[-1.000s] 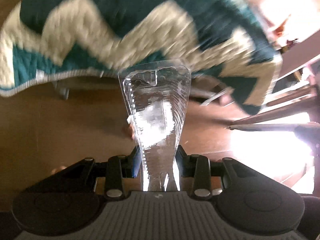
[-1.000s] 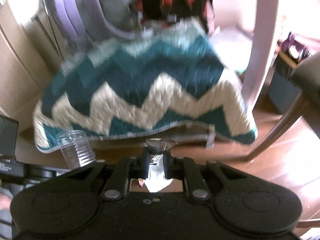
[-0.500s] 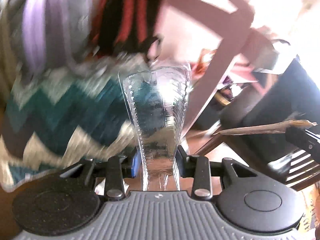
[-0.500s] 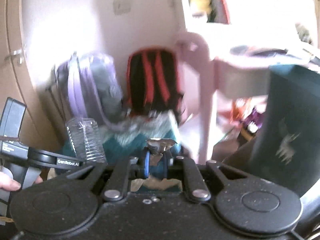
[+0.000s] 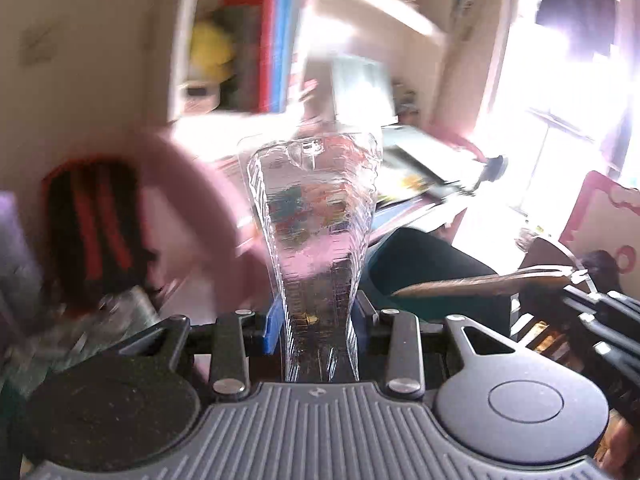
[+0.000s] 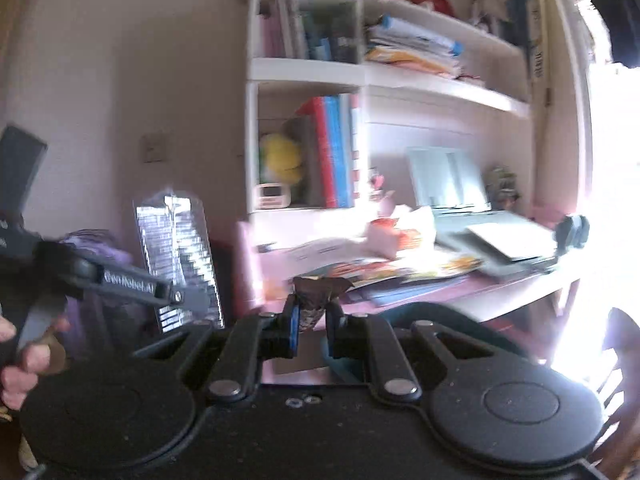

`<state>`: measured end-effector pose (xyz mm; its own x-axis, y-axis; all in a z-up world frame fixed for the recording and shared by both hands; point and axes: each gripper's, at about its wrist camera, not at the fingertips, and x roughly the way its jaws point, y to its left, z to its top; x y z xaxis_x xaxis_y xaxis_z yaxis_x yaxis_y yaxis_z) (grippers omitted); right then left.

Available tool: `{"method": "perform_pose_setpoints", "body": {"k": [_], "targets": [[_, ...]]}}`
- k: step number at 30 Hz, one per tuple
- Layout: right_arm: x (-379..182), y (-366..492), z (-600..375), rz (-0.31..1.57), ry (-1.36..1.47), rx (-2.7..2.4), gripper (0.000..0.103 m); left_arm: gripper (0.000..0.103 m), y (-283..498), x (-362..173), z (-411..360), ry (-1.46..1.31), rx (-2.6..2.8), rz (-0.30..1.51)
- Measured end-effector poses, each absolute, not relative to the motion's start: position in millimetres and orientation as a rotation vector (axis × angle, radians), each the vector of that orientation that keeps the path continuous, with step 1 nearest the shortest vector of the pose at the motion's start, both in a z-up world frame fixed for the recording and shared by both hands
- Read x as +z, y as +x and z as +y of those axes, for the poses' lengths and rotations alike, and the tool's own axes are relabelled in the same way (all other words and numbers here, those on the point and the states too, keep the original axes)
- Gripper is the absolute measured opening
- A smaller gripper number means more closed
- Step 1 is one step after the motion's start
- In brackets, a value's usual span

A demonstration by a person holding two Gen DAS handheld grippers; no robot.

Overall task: Collect trash
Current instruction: 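Lift the tray and white wrapper out from under the chair to the teal bin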

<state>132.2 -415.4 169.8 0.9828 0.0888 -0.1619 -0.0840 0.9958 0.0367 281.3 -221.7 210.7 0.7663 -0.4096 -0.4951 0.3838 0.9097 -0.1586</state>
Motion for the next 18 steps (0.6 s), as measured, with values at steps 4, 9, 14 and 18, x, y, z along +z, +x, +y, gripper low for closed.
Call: {"method": "perform_pose_setpoints", "body": {"k": [4, 9, 14, 18], "targets": [[167.6, 139.9, -451.1, 0.209, 0.028, 0.019, 0.012, 0.035, 292.7, 227.3, -272.6, -0.040, -0.487, 0.540], [145.7, 156.6, -483.2, 0.310, 0.061, -0.027, 0.012, 0.035, 311.5, 225.0, -330.8, 0.027, -0.529, 0.544], [125.1, 175.5, -492.5, 0.426, 0.024, -0.016, 0.012, 0.035, 332.4, 205.8, -379.6, 0.111, -0.541, 0.592], [113.7, 186.7, -493.2, 0.476, 0.001, -0.007, 0.012, 0.036, 346.4, 181.4, -402.2, 0.160, -0.533, 0.637]]}}
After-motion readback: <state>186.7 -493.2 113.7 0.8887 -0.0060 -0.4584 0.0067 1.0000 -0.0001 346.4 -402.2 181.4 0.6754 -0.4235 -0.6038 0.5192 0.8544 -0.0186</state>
